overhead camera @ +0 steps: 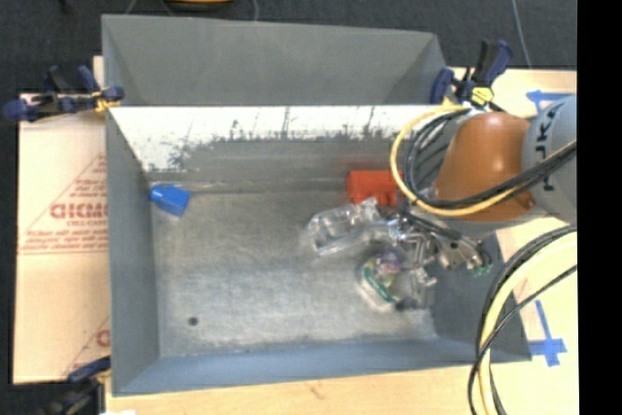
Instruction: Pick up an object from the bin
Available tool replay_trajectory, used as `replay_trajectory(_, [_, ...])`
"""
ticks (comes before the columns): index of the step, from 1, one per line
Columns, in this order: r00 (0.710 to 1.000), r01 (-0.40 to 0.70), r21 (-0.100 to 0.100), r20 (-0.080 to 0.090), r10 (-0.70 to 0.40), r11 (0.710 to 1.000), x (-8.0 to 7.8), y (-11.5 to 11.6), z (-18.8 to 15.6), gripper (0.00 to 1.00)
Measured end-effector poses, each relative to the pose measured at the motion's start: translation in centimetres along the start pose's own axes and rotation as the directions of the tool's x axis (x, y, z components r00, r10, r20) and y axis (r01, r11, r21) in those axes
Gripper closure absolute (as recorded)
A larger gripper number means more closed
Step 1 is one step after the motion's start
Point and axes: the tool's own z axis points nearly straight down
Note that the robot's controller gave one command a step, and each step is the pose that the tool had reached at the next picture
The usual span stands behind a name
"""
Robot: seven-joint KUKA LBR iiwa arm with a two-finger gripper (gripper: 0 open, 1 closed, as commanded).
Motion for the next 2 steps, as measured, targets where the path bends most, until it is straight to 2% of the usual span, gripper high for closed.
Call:
replay_trajectory(1, [1.000, 0.003, 0.002, 0.003, -0.003, 1.000, -0.1, -0.1, -0.2, 1.00])
replay_trajectory(2, [0.945, 0.327, 0.005, 0.005, -0.327, 0.945, 2.6, 2.9, -14.4, 1.00])
